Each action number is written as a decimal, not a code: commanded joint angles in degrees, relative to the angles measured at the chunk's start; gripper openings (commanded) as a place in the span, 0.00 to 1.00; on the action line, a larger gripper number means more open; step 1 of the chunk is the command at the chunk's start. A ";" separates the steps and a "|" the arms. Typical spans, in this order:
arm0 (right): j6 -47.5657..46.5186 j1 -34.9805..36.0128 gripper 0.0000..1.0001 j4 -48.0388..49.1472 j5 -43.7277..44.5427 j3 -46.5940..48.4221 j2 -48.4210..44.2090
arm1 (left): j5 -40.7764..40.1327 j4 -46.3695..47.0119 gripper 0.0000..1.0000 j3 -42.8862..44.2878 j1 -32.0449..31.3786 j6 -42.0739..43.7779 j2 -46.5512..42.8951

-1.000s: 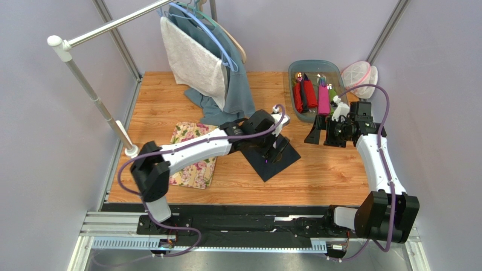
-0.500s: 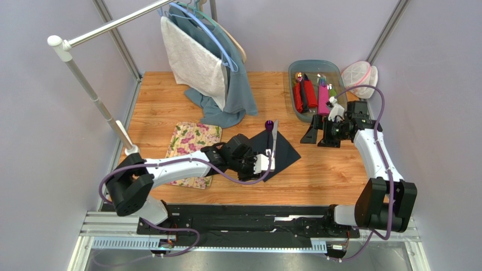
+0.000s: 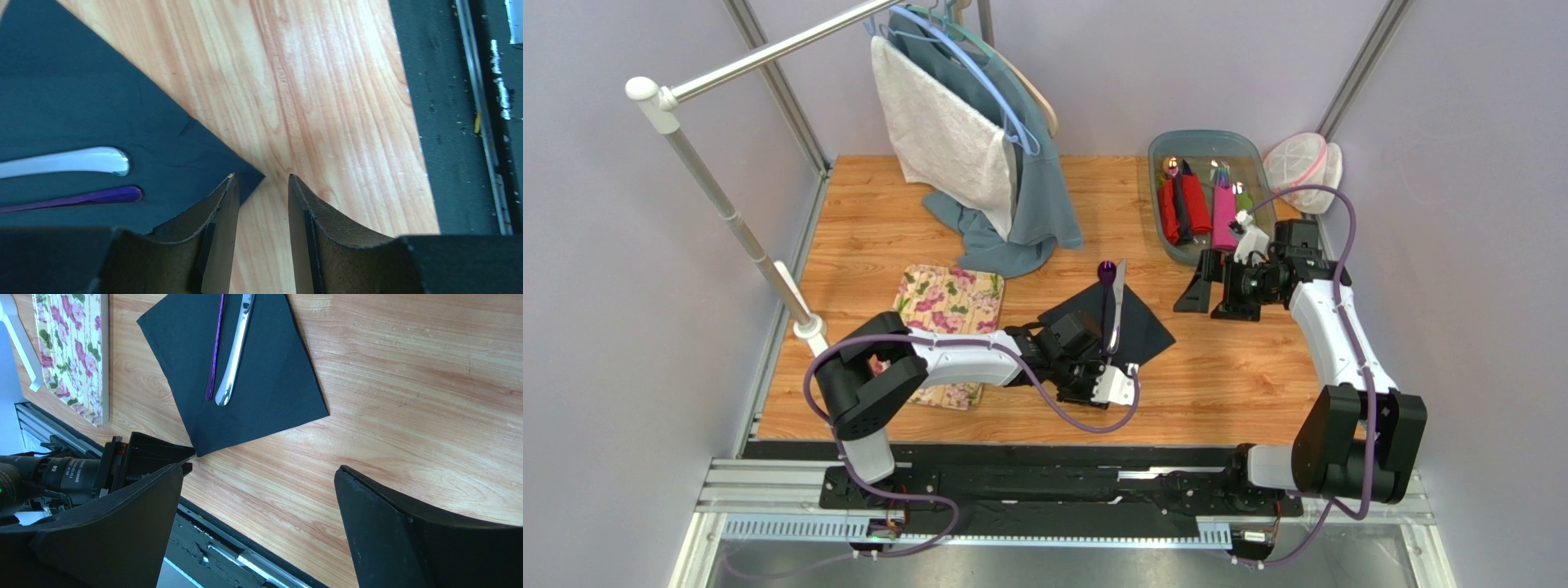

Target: Place the utensils on the paper napkin and roll it up

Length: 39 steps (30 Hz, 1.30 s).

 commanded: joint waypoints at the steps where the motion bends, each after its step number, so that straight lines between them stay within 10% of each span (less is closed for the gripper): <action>1: -1.03 -0.40 1.00 1.27 -0.60 -0.31 -0.27 | 1.21 0.17 0.42 3.65 -0.05 2.34 1.68; 20: -0.94 -1.02 1.00 1.27 -0.60 -0.49 -0.79 | 5.59 -4.84 0.00 6.28 -1.01 -3.37 1.69; 39: 0.28 -1.02 1.00 1.01 -3.06 -0.93 0.88 | 6.75 -12.57 0.00 17.26 1.97 -13.31 1.15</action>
